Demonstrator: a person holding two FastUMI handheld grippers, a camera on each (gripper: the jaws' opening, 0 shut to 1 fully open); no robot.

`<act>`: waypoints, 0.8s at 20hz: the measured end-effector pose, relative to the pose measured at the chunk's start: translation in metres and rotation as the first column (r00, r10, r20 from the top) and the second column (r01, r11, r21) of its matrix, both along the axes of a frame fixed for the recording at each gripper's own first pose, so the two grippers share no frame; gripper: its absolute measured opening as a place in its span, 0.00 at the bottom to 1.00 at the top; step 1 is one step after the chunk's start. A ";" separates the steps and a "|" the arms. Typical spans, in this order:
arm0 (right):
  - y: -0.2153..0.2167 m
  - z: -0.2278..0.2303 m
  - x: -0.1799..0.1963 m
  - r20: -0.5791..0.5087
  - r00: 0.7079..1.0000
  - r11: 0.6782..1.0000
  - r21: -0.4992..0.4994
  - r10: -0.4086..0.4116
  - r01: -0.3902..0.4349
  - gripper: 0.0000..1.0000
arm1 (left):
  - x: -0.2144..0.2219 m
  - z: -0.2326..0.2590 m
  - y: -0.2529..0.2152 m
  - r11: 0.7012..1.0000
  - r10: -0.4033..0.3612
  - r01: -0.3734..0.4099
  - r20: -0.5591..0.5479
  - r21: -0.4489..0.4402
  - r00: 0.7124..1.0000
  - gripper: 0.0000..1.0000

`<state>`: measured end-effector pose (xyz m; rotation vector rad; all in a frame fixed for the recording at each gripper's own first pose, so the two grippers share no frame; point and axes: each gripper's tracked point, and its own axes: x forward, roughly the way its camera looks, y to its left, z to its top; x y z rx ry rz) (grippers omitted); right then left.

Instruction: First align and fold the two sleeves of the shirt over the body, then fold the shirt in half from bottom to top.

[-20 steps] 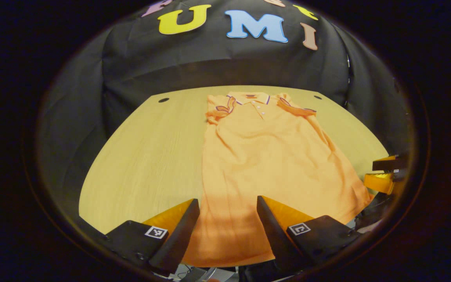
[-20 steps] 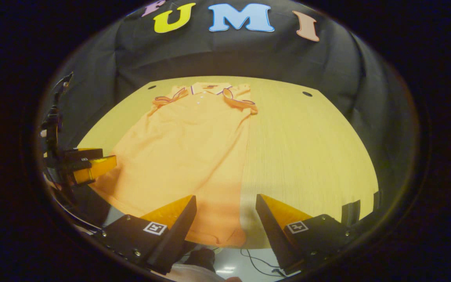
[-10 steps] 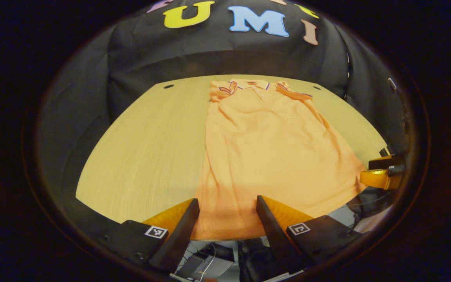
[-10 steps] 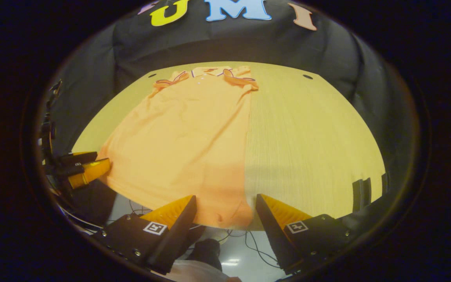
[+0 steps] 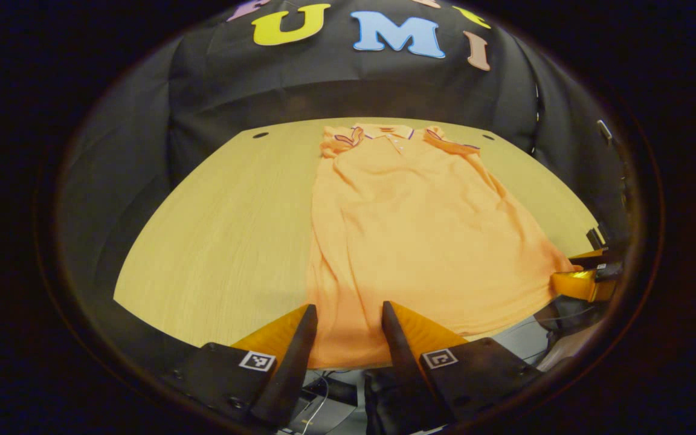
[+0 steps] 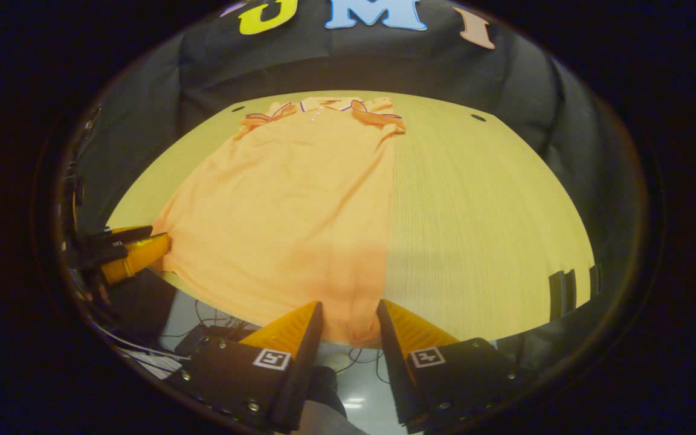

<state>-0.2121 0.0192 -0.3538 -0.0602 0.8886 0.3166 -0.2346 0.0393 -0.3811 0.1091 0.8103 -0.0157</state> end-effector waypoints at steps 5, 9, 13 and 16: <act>0.003 0.000 0.000 -0.010 1.000 0.999 0.036 -0.007 0.007 0.29 | 0.005 0.000 -0.012 1.000 -0.001 0.001 0.000 0.022 1.000 0.14; 0.005 0.010 -0.001 -0.021 1.000 0.997 0.074 0.016 -0.015 0.05 | 0.006 0.004 -0.009 0.999 0.051 -0.051 -0.032 -0.017 0.998 0.09; 0.003 0.046 0.019 0.063 0.997 0.996 0.079 0.036 -0.041 0.06 | 0.020 0.039 -0.015 0.999 0.037 -0.037 0.028 -0.001 0.999 0.09; 0.003 0.079 0.047 0.133 0.991 0.996 0.079 0.024 -0.035 0.05 | 0.041 0.066 -0.023 1.000 -0.004 0.003 0.072 0.024 0.997 0.09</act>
